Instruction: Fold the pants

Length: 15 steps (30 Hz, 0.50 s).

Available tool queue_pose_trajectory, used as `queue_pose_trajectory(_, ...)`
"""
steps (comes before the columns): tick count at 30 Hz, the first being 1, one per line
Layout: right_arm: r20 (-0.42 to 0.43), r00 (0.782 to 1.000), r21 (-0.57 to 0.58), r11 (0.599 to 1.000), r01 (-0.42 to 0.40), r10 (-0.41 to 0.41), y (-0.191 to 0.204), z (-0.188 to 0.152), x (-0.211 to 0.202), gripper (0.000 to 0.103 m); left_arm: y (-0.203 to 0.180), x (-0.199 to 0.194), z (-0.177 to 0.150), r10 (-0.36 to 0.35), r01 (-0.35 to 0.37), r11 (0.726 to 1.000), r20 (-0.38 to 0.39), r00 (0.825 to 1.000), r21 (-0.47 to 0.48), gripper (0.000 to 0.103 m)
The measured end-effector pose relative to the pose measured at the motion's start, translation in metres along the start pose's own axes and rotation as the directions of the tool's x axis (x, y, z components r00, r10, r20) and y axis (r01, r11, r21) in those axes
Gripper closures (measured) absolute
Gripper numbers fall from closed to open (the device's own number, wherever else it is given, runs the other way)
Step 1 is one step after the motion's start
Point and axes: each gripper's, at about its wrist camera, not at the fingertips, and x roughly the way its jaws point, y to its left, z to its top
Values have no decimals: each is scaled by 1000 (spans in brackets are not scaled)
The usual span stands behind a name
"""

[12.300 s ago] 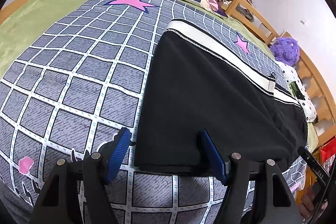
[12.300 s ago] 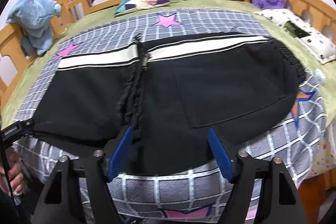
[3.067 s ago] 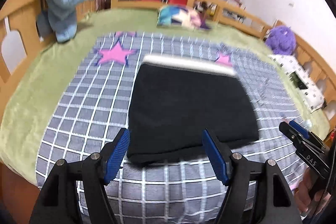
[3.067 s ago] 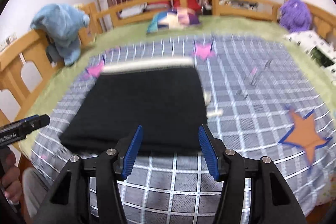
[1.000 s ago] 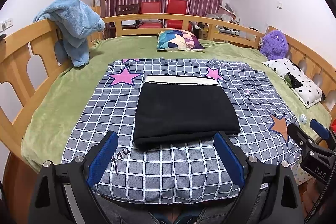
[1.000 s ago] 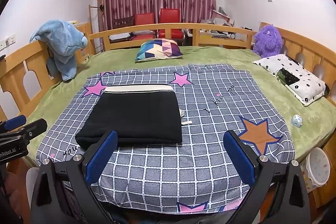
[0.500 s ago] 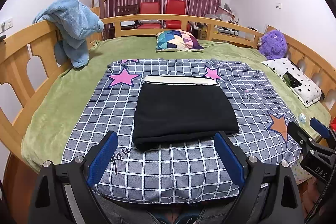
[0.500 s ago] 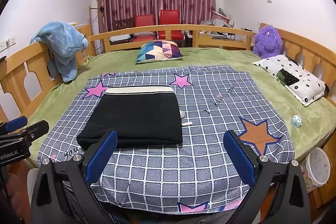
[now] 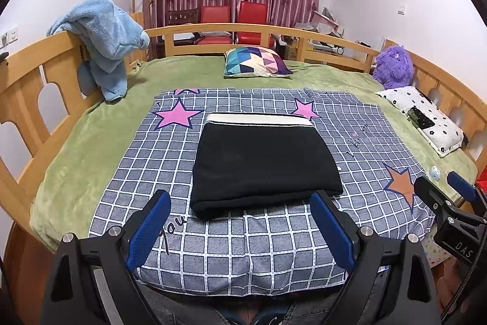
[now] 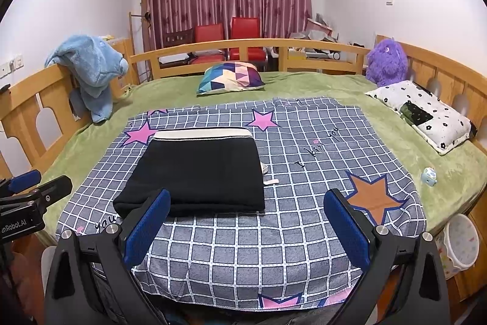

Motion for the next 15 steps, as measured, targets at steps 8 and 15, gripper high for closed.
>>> queue_pose_trajectory(8, 8, 1000, -6, 1000, -1, 2, 4, 1, -4, 3, 1, -1, 0, -3, 3, 1000, 1, 1000, -5, 10)
queue_pose_trajectory(15, 11, 1000, -3, 1000, -1, 1, 6, 3, -5, 3, 0, -2, 0, 1, -1, 1000, 1, 1000, -5, 10)
